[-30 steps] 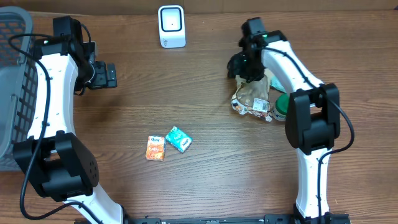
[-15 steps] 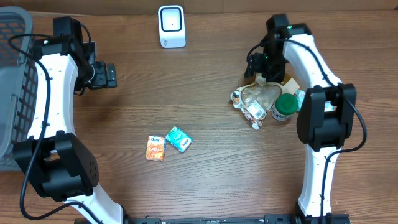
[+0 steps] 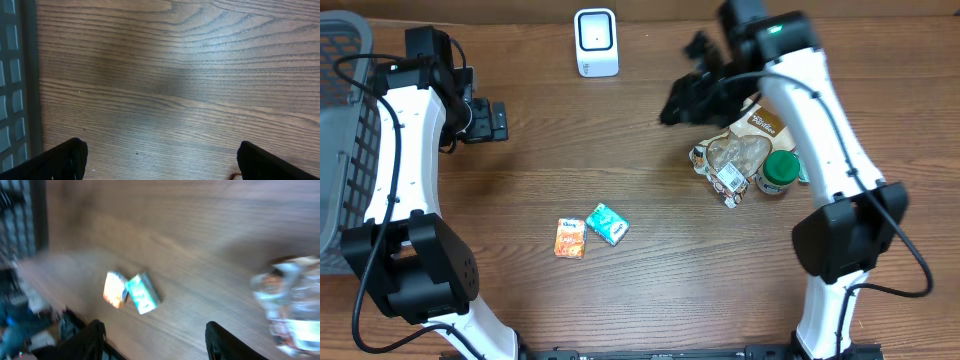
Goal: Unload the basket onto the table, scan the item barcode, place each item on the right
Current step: 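Lower the right gripper onto the teal tissue packet and grasp it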
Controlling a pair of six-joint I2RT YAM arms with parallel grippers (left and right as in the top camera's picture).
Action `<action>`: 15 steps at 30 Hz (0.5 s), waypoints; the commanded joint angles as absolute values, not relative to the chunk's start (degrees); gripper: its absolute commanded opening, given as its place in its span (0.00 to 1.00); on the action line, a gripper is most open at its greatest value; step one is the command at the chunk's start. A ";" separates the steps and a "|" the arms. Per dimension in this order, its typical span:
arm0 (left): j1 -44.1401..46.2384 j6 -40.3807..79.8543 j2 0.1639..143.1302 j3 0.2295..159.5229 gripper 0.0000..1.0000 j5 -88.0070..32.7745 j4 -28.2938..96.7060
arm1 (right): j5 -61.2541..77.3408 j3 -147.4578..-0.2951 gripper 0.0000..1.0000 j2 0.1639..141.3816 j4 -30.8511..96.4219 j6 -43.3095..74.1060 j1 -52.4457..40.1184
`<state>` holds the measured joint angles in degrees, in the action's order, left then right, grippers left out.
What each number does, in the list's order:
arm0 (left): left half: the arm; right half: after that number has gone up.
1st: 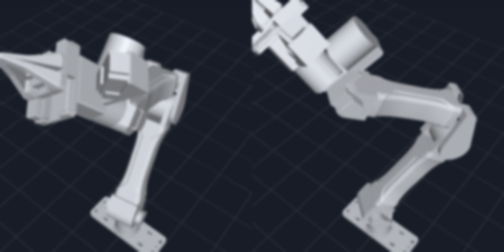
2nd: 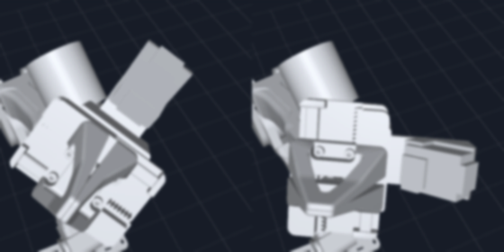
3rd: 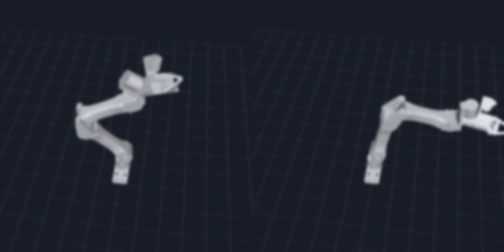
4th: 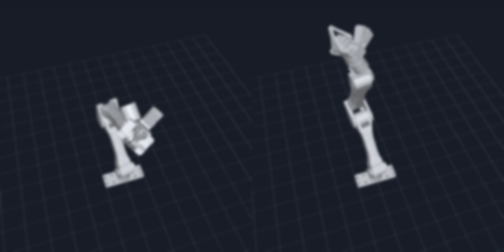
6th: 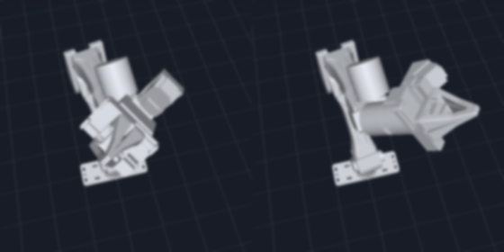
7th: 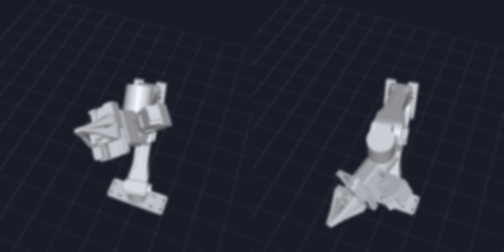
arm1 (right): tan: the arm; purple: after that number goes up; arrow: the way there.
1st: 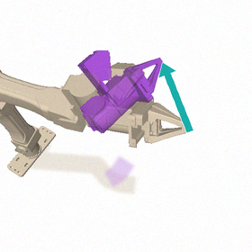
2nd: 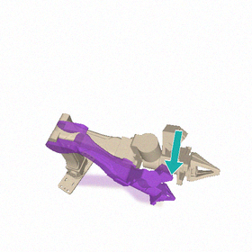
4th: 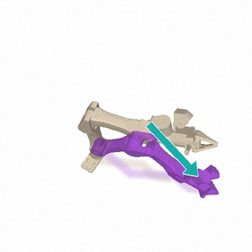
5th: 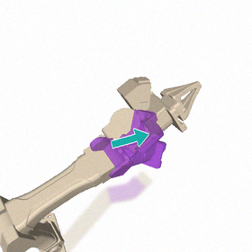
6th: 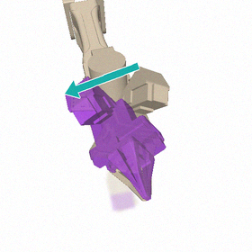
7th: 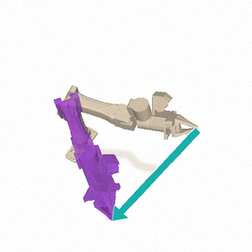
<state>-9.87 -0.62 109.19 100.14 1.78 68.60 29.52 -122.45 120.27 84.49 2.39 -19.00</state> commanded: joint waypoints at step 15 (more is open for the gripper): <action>-10.07 -1.30 108.64 101.12 1.00 1.91 68.55 | 21.76 -97.10 0.59 120.99 66.76 14.87 -40.21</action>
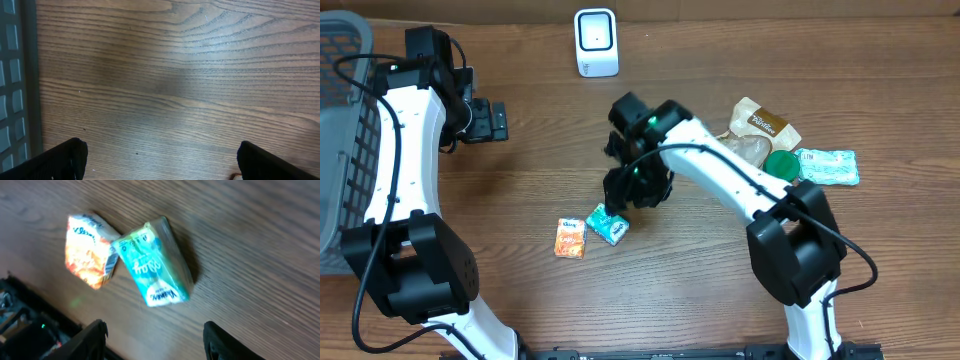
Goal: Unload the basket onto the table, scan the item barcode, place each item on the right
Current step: 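Lower the right gripper onto the teal tissue packet and grasp it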
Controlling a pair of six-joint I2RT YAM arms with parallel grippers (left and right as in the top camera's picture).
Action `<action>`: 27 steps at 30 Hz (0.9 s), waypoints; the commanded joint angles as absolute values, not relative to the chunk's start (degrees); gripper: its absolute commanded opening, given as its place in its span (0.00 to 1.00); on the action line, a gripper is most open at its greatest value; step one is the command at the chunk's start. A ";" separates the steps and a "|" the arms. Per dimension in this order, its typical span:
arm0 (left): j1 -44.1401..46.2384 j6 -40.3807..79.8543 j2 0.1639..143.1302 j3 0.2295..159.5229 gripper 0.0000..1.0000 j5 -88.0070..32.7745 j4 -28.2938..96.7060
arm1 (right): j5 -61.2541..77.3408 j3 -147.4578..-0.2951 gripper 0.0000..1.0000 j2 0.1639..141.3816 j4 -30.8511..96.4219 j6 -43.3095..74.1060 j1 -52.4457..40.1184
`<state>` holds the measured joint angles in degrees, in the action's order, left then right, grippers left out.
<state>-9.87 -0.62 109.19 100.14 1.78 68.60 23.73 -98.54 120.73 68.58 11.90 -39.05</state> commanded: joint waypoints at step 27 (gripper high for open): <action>-10.09 -1.30 108.64 101.12 1.00 1.89 68.55 | 27.33 -82.37 0.31 120.99 49.28 4.80 -39.53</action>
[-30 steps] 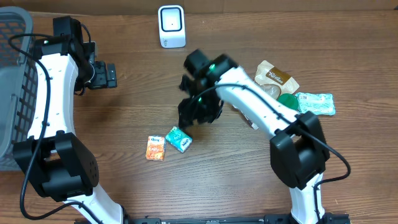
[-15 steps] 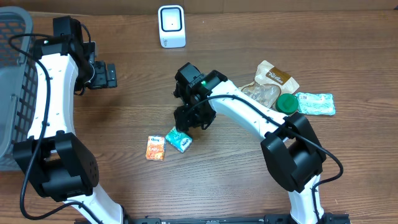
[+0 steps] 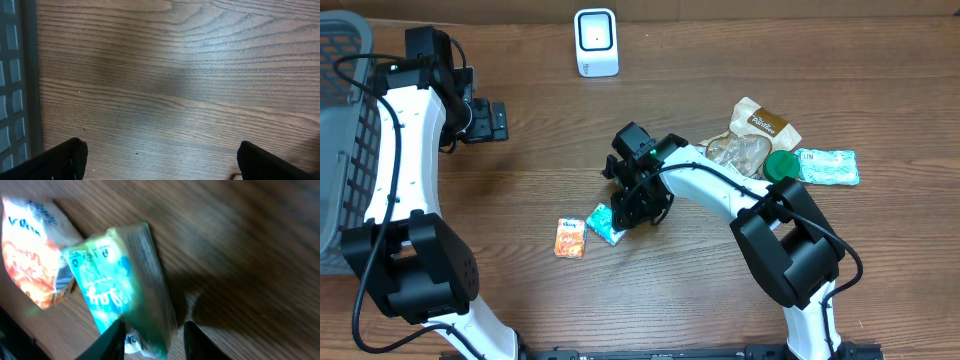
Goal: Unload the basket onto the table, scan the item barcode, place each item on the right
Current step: 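Lower the right gripper onto the teal tissue packet and grasp it, then lift the teal packet and raise it to the white scanner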
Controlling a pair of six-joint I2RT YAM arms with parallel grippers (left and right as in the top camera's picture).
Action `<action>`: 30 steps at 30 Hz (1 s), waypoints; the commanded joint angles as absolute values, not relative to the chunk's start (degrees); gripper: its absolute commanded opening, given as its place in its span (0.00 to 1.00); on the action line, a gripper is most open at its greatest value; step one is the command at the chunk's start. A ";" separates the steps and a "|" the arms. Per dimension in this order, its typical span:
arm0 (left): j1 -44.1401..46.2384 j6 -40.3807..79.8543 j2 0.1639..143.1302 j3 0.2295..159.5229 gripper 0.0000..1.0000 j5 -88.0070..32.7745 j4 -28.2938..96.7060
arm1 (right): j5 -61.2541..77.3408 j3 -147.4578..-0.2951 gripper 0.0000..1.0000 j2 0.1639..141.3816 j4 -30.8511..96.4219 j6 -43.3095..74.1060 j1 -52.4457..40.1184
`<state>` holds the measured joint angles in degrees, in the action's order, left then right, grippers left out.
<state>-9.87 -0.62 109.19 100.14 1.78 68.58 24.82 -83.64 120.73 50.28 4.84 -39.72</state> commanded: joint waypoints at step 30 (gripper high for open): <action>-10.09 -1.30 108.64 101.12 0.99 1.91 68.55 | 87.74 -86.00 0.04 108.64 45.15 7.27 -24.67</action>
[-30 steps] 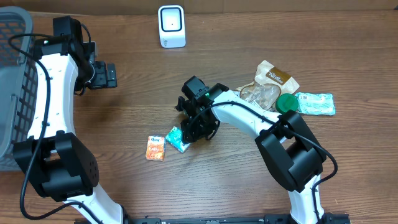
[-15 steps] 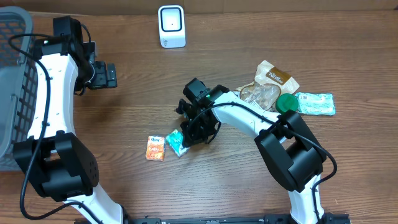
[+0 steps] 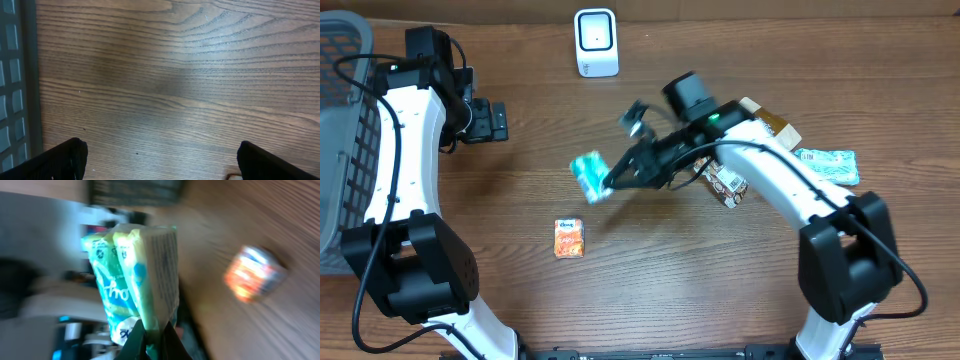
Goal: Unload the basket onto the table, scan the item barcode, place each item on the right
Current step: 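Lift the teal packet and raise it to the white scanner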
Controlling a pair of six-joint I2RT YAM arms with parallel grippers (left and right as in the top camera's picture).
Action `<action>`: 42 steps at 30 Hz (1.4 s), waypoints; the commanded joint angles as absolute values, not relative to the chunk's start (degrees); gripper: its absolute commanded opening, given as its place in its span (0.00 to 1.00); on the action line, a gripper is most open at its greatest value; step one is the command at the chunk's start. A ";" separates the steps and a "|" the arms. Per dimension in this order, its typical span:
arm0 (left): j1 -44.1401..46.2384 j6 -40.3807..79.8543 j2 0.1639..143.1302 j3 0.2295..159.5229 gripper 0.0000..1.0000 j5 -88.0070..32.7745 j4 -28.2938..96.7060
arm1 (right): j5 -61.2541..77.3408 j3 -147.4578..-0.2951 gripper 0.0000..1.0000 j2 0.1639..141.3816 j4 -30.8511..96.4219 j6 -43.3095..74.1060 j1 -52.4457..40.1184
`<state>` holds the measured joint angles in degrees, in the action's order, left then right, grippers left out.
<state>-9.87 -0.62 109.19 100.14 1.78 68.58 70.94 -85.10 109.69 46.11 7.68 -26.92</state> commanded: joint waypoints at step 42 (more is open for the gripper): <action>-10.07 -1.30 108.64 101.12 1.00 1.91 68.55 | 0.27 -133.19 0.04 118.50 60.18 12.78 -25.58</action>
